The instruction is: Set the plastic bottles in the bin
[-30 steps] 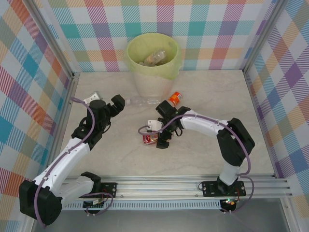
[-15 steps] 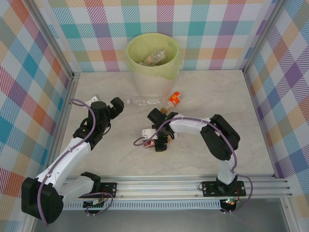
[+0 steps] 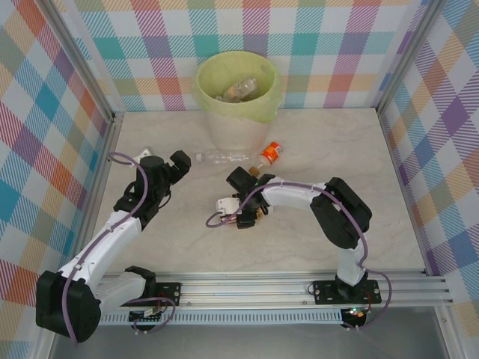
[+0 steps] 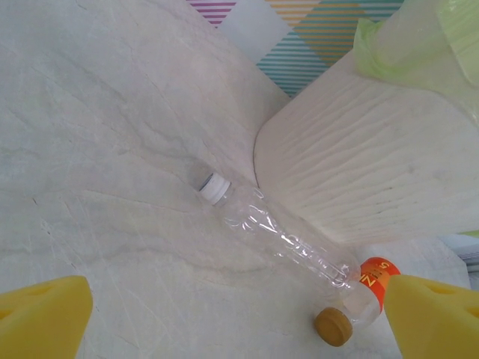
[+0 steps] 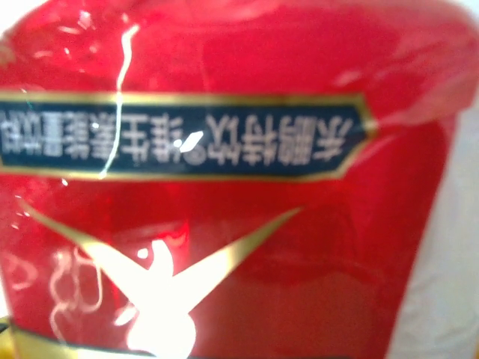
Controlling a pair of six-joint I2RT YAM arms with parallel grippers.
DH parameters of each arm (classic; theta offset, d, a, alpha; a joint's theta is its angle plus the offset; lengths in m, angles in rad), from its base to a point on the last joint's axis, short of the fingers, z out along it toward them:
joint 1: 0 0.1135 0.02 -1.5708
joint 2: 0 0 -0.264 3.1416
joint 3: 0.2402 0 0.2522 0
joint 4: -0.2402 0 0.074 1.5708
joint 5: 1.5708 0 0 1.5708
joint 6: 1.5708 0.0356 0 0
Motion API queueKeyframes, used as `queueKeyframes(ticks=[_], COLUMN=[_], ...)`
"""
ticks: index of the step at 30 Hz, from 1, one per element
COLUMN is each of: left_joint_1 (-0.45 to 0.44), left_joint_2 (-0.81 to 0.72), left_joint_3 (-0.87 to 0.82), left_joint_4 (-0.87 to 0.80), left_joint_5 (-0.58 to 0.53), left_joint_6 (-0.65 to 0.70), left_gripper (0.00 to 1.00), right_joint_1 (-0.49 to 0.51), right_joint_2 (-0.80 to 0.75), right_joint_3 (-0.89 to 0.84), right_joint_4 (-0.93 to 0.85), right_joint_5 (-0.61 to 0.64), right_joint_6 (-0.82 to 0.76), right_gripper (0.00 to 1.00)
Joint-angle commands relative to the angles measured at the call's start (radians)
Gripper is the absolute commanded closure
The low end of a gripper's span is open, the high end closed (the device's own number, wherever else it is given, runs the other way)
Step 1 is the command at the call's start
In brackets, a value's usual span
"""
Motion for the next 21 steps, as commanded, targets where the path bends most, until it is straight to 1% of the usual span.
queueKeyframes(ticks=[1,9,15,17,21], left_joint_1=[0.011,0.014,0.016,0.017,0.018], left_joint_2=[0.012,0.030,0.035,0.036,0.037], left_joint_3=[-0.010,-0.006,-0.013,-0.015,-0.026], left_joint_4=[0.038,0.041,0.047,0.046,0.052], left_joint_5=[0.027,0.031,0.030,0.032,0.032], left_joint_6=[-0.012,-0.010,-0.015,-0.017,-0.023], left_gripper=[0.00,0.00,0.00,0.00,0.00], right_joint_1=[0.000,-0.010,-0.050,-0.072,-0.138], right_joint_2=[-0.078,-0.198,-0.310,-0.353,-0.440], right_joint_3=[-0.025,-0.103,-0.160,-0.163,-0.159], right_joint_4=[0.093,0.203,0.277,0.284,0.307], right_joint_5=[-0.008,-0.026,-0.043,-0.067,-0.171], right_joint_6=[0.026,0.117,0.225,0.281,0.435], right_gripper=[0.39,0.50,0.53,0.53,0.57])
